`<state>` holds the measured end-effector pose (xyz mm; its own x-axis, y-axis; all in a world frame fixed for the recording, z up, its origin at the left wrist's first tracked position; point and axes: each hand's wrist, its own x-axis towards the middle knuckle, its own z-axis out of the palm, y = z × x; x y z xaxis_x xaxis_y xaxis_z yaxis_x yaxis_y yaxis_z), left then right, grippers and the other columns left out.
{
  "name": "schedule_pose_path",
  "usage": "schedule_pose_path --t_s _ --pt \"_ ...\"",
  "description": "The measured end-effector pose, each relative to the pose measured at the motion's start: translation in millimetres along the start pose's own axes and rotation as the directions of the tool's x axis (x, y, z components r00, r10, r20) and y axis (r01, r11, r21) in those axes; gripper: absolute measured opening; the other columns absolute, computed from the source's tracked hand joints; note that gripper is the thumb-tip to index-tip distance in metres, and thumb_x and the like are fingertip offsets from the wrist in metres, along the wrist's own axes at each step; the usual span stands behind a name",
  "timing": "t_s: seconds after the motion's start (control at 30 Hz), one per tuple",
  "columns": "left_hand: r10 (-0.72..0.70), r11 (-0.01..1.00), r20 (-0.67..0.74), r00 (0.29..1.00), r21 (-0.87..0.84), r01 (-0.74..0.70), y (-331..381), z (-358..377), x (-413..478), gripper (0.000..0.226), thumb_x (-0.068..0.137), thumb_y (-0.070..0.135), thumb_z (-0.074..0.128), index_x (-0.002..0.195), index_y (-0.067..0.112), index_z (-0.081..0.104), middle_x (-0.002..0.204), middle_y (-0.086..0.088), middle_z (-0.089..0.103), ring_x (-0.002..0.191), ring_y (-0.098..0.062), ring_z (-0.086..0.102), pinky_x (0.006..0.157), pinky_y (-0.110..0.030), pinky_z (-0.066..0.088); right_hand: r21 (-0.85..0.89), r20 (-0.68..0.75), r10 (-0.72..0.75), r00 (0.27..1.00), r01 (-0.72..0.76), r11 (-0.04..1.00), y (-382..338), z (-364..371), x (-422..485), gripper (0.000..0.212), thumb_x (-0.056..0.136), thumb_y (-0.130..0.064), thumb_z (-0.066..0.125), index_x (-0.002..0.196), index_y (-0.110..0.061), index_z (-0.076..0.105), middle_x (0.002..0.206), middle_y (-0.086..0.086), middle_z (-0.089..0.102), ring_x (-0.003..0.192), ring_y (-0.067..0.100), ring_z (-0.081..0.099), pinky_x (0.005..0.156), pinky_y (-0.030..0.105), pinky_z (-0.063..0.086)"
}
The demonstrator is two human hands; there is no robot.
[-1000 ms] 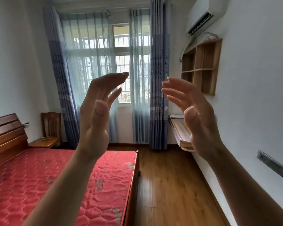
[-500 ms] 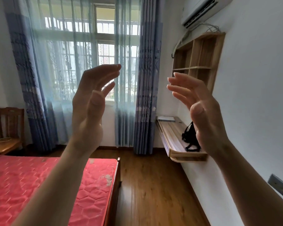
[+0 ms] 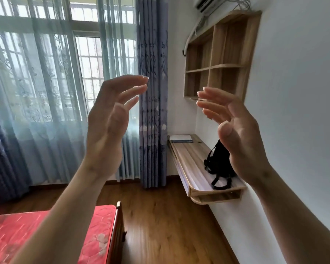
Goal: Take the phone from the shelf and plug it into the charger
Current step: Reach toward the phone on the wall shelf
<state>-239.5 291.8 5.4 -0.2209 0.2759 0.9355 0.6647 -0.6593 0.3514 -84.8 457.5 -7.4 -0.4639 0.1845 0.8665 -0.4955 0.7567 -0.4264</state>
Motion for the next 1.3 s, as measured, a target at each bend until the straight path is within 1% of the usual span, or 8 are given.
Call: schedule_pose_path --t_s 0.17,0.3,0.33,0.47,0.67,0.9,1.07,1.3 --pt "0.047 0.999 0.015 0.999 0.027 -0.047 -96.5 39.0 48.2 0.066 0.088 0.082 0.052 0.124 0.028 0.054 0.136 -0.002 0.059 0.132 -0.027 0.06 0.118 -0.051 0.046 0.041 -0.026 -0.028 0.999 0.029 0.999 105.7 -21.9 45.8 0.087 0.084 -0.086 0.042 0.144 -0.022 0.047 0.147 -0.002 0.059 0.134 0.014 0.061 0.112 0.033 0.05" --pt "0.065 0.998 -0.01 0.998 0.027 -0.064 -169.2 55.1 91.8 0.047 0.088 0.08 0.055 0.121 0.047 0.065 0.132 0.0 0.063 0.131 -0.027 0.063 0.119 -0.051 0.045 0.068 -0.009 -0.019 1.0 0.02 0.997 179.0 -36.4 97.4 0.088 0.083 -0.087 0.044 0.144 -0.023 0.048 0.149 -0.003 0.059 0.136 0.014 0.06 0.114 0.036 0.049" --pt "0.06 0.998 -0.011 0.998 0.029 -0.059 -186.7 56.4 100.2 0.045 0.089 0.079 0.055 0.121 0.047 0.066 0.132 0.0 0.063 0.13 -0.028 0.063 0.118 -0.051 0.045 0.072 -0.008 -0.013 1.0 0.014 0.997 195.8 -37.6 108.7 0.088 0.083 -0.087 0.044 0.144 -0.023 0.048 0.149 -0.004 0.059 0.135 0.013 0.06 0.114 0.036 0.049" --pt "0.036 0.998 -0.017 0.999 0.058 -0.035 -255.8 56.3 121.9 0.054 0.092 0.075 0.055 0.124 0.031 0.058 0.133 -0.003 0.061 0.128 -0.029 0.062 0.117 -0.052 0.045 0.111 0.0 0.019 1.0 -0.019 0.994 261.4 -33.7 137.0 0.088 0.083 -0.087 0.044 0.143 -0.024 0.049 0.148 -0.002 0.06 0.135 0.014 0.061 0.113 0.035 0.049" --pt "-0.002 0.996 0.0 1.0 0.085 0.002 -372.2 36.3 141.4 0.06 0.092 0.077 0.05 0.125 0.027 0.054 0.134 -0.001 0.06 0.124 -0.027 0.065 0.111 -0.041 0.049 0.157 0.008 0.075 0.997 -0.075 0.985 364.8 2.1 179.0 0.088 0.078 -0.089 0.047 0.14 -0.027 0.051 0.146 0.005 0.061 0.133 0.018 0.062 0.115 0.044 0.048" --pt "0.01 1.0 -0.045 0.999 -0.025 -0.011 -512.8 -16.1 191.6 0.046 0.091 0.078 0.053 0.12 0.043 0.062 0.132 0.0 0.064 0.122 -0.025 0.066 0.112 -0.042 0.048 0.146 -0.003 0.086 0.996 -0.084 0.986 470.8 61.2 258.3 0.087 0.079 -0.085 0.051 0.14 -0.023 0.052 0.142 0.001 0.064 0.132 0.021 0.064 0.113 0.039 0.049" --pt "-0.002 0.993 0.027 1.0 -0.119 0.005 -610.5 -20.6 241.9 0.057 0.09 0.079 0.052 0.123 0.033 0.06 0.131 0.0 0.065 0.123 -0.026 0.068 0.109 -0.038 0.05 0.108 -0.067 0.12 0.991 -0.112 0.988 542.2 78.9 302.2 0.086 0.082 -0.082 0.054 0.142 -0.02 0.053 0.142 -0.001 0.065 0.133 0.024 0.063 0.115 0.04 0.048" --pt "-0.068 0.954 0.095 0.993 -0.285 0.093 -740.8 5.1 269.6 0.059 0.092 0.077 0.053 0.126 0.029 0.062 0.134 -0.002 0.065 0.124 -0.03 0.067 0.112 -0.046 0.049 0.05 -0.16 0.21 0.964 -0.205 0.977 638.3 76.6 329.4 0.084 0.08 -0.083 0.056 0.139 -0.024 0.054 0.143 0.003 0.064 0.133 0.025 0.063 0.115 0.044 0.047"
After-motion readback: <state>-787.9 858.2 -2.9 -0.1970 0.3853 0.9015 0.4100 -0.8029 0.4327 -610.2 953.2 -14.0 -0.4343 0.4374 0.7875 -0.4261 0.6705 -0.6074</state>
